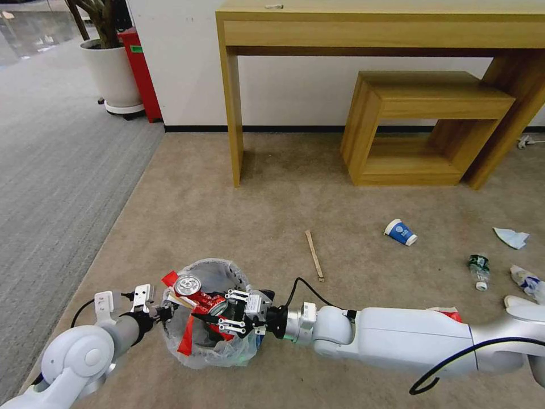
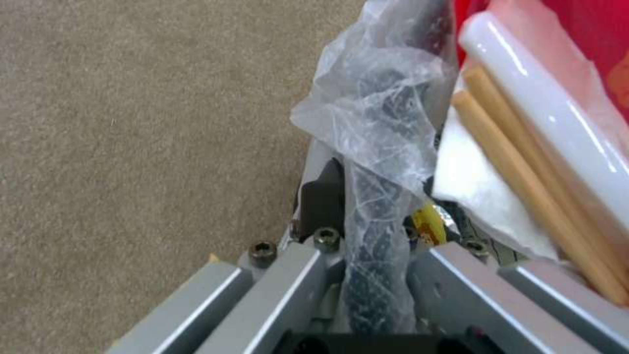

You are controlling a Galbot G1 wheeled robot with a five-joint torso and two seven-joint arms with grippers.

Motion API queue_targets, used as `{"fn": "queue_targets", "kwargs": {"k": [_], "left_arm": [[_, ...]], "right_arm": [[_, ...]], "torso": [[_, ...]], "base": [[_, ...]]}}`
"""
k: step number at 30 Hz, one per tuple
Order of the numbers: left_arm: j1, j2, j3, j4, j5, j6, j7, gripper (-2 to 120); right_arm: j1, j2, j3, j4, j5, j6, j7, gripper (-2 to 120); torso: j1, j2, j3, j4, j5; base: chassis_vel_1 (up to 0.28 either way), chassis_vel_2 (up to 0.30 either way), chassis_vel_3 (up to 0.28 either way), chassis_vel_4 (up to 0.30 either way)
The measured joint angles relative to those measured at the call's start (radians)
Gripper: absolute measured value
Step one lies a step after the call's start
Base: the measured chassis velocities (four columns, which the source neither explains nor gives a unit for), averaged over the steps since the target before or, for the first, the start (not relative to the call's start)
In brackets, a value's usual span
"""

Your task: Pick up the trash bin and place the garbage on the floor into it.

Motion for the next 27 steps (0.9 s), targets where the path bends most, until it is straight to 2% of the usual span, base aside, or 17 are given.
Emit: {"fn": "queue_targets", "kwargs": {"k": [4, 7, 11, 13, 15, 19, 27], "left_arm": [[0.003, 0.000, -0.001, -0.006, -0.002, 0.000, 0.000, 0], [0.009, -0.003, -0.001, -0.021, -0.003, 0.001, 0.000, 0], [0.011, -0.004, -0.001, -0.026, -0.003, 0.001, 0.000, 0], [0.013, -0.005, -0.001, -0.029, -0.003, 0.002, 0.000, 0], [0.013, -0.005, -0.001, -0.030, -0.003, 0.002, 0.000, 0], [0.014, -0.005, -0.002, -0.032, -0.004, 0.002, 0.000, 0], [0.019, -0.012, -0.002, -0.036, -0.004, 0.002, 0.000, 0]], "right_arm": [[-0.001, 0.000, -0.001, -0.007, -0.002, -0.001, 0.001, 42], [-0.003, 0.002, -0.003, -0.019, -0.006, -0.001, 0.003, 59], [-0.004, 0.002, -0.003, -0.020, -0.007, -0.001, 0.004, 68], [-0.004, 0.002, -0.003, -0.020, -0.008, -0.001, 0.007, 79], [-0.004, 0.002, -0.003, -0.020, -0.009, -0.001, 0.008, 82], [-0.009, -0.002, -0.001, -0.017, -0.014, -0.002, 0.010, 98], [-0.012, -0.001, 0.001, -0.025, -0.017, -0.002, 0.009, 100]], "torso": [[0.000, 0.000, 0.000, 0.0000, 0.0000], [0.000, 0.000, 0.000, 0.0000, 0.0001], [0.000, 0.000, 0.000, 0.0000, 0.0000], [0.000, 0.000, 0.000, 0.0000, 0.0000], [0.000, 0.000, 0.000, 0.0000, 0.0000], [0.000, 0.000, 0.000, 0.0000, 0.0000], [0.000, 0.000, 0.000, 0.0000, 0.0000]], "base": [[0.000, 0.000, 0.000, 0.000], [0.000, 0.000, 0.000, 0.000], [0.000, 0.000, 0.000, 0.000], [0.000, 0.000, 0.000, 0.000], [0.000, 0.000, 0.000, 0.000], [0.000, 0.000, 0.000, 0.000], [0.000, 0.000, 0.000, 0.000]]}}
